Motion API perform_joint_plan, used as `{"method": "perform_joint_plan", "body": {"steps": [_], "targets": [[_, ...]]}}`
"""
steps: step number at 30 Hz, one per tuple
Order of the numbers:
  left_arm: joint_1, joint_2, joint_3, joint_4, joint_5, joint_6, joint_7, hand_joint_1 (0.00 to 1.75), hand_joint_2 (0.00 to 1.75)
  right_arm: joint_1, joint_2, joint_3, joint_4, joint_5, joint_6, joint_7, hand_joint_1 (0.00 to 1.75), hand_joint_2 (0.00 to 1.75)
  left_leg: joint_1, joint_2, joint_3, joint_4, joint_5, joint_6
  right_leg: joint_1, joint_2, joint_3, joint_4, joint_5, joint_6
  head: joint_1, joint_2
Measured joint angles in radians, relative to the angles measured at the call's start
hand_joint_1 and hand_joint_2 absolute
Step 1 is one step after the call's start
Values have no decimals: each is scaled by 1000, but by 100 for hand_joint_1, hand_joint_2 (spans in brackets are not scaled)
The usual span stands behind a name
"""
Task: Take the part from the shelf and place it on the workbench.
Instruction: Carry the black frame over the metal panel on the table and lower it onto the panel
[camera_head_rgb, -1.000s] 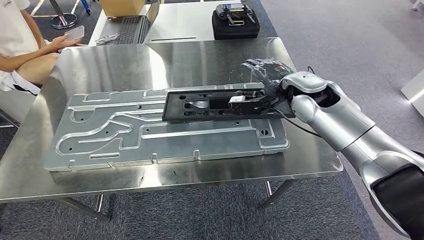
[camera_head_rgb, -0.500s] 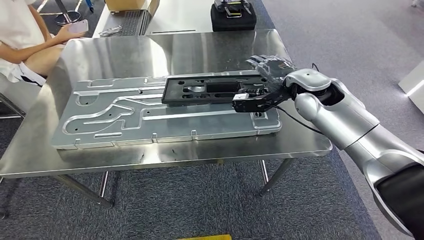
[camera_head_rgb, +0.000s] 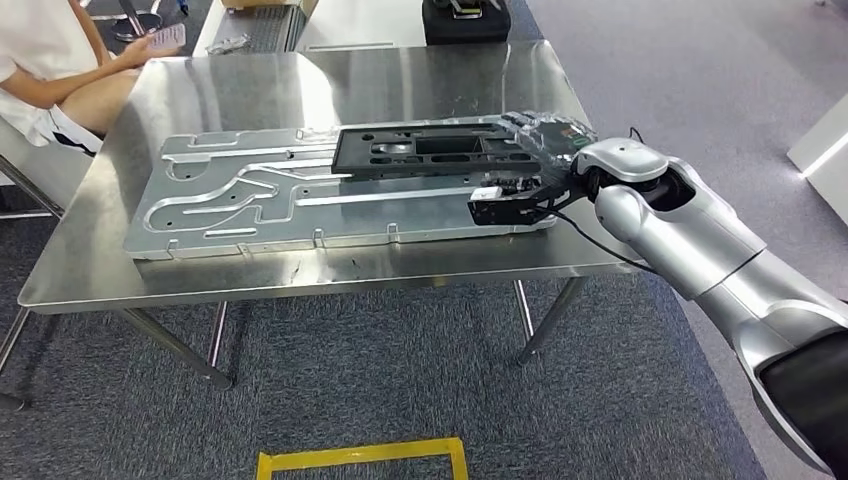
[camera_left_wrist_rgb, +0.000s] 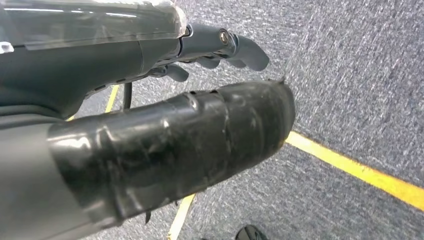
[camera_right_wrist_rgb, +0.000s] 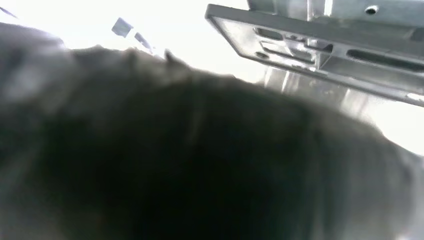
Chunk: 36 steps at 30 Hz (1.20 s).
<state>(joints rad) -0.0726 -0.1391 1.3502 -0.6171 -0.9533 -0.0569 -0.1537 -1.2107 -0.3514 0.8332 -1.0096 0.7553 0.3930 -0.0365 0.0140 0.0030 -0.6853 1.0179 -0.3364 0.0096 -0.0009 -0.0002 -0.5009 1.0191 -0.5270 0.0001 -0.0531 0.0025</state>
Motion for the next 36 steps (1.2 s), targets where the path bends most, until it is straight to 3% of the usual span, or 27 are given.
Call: {"method": "perform_joint_plan", "body": {"steps": [2,3,6,7,8,9,11,13,14,15,17,18,20,21,22,23,24,26,28,29,30,32,33,34,36], "targets": [[1,-1,0,0,0,0,0,0,0,-1,-2,0,0,0,0,0,0,0,2,-2,-7,-2,3,-12,-4,-4,-14,-6,22,-16,1,0],[1,-2,0,0,0,0,0,0,0,-1,-2,0,0,0,0,0,0,0,3,-4,-16,15,-23,-16,-6,-6,-24,-11,35,-26,1,0],[2,-2,0,0,0,0,0,0,0,-2,-3,0,-2,-3,0,4,0,0,6,-5,-57,174,-174,-24,-3,-10,-66,-14,77,-43,0,0],[3,-2,0,0,0,0,0,0,0,-1,-4,0,-3,-4,-1,5,0,0,7,-4,-65,235,-202,-27,-2,-10,-82,-13,90,-43,0,0],[2,-2,0,0,0,-1,0,0,0,-1,-4,0,-3,-4,-1,6,0,0,7,-4,-61,274,-203,-29,-1,-9,-100,-10,102,-43,0,0],[2,-2,0,0,0,-2,0,0,0,0,-5,0,-3,-4,-1,7,0,0,7,-4,-43,283,-184,-30,-1,-9,-119,-7,114,-41,0,0],[-1,-2,0,0,-1,-3,0,0,0,0,-9,0,-4,-3,-2,10,0,0,7,-5,42,204,-143,-25,-1,-9,-151,4,135,-34,0,0],[-3,-1,0,-1,-2,-3,0,0,0,-1,-15,-3,-6,-2,-4,13,0,0,3,-6,145,71,-160,-15,1,-11,-172,14,150,-24,0,0],[-4,-1,0,-1,-2,-4,0,0,0,-1,-18,-5,-8,-1,-4,14,0,0,-1,-6,173,26,-175,-9,1,-13,-176,16,157,-18,0,0],[-4,-1,0,-2,-2,-4,-1,0,0,-2,-21,-7,-8,0,-5,15,0,0,-4,-7,181,3,-181,-3,0,-14,-178,15,166,-11,1,0],[-2,-2,0,-2,-2,-4,-1,0,0,-1,-26,-9,-8,1,-4,15,0,0,-3,-4,167,-8,-162,12,-2,-13,-183,10,179,1,1,0],[-2,-2,0,-2,-2,-4,-1,0,0,-1,-28,-9,-8,1,-4,15,0,0,-1,0,158,-13,-148,22,-3,-10,-191,21,159,6,1,0],[-3,-2,0,-2,-2,-4,-1,0,0,0,-33,-9,-7,2,-4,15,0,0,2,6,132,-18,-116,35,-7,-3,-217,100,63,14,3,0],[-4,-2,0,-2,-2,-4,-1,0,0,0,-35,-9,-7,2,-3,15,0,0,2,6,113,-18,-101,38,-8,-2,-232,165,6,17,4,0],[-3,-2,0,-2,-2,-4,-1,0,0,1,-37,-9,-7,2,-3,16,0,0,2,6,95,-17,-87,37,-10,-1,-241,228,-28,21,5,0],[-2,-3,0,-2,-2,-4,-1,0,0,2,-39,-9,-7,2,-3,16,0,0,2,7,76,-15,-74,36,-12,-1,-241,275,-36,24,5,0],[-2,-3,0,-2,-2,-4,-1,0,0,3,-39,-9,-7,2,-3,16,0,0,3,7,57,-13,-61,33,-14,-1,-228,295,-21,26,5,0],[-2,-3,0,-2,-2,-4,-1,0,0,3,-39,-9,-7,2,-3,16,0,0,5,8,23,-4,-39,26,-19,-2,-151,231,28,29,5,0],[-3,-3,0,-2,-2,-4,-2,0,0,1,-39,-10,-13,4,-4,20,0,0,4,7,-2,7,-21,16,-18,-1,-43,92,19,26,4,0],[-3,-3,0,-2,-2,-4,-3,0,0,1,-39,-12,-17,5,-4,22,0,0,3,7,-8,9,-12,10,-15,-1,-9,38,3,22,4,0],[-3,-3,0,-2,-3,-4,-4,0,0,0,-39,-13,-20,5,-5,24,0,0,2,6,-11,9,-3,3,-11,-1,6,8,-10,16,4,0],[-1,-3,0,-2,-3,-4,-5,0,0,-1,-38,-15,-22,6,-4,25,0,0,5,6,-16,4,9,-12,-9,-4,-6,-2,3,-1,4,0],[-1,-3,0,-2,-3,-4,-5,0,0,-1,-38,-15,-23,6,-4,25,0,0,7,5,-24,14,-8,-18,-9,-6,-16,-3,16,-12,4,0],[-1,-3,0,-2,-3,-4,-5,0,0,-2,-37,-15,-24,6,-4,25,0,0,8,5,-35,41,-47,-22,-11,-8,-29,-6,30,-21,4,0],[-1,-2,0,-2,-3,-4,-5,0,0,-3,-36,-15,-25,6,-4,26,0,0,10,4,-65,151,-160,-28,-11,-9,-57,-7,57,-33,3,0]]}}
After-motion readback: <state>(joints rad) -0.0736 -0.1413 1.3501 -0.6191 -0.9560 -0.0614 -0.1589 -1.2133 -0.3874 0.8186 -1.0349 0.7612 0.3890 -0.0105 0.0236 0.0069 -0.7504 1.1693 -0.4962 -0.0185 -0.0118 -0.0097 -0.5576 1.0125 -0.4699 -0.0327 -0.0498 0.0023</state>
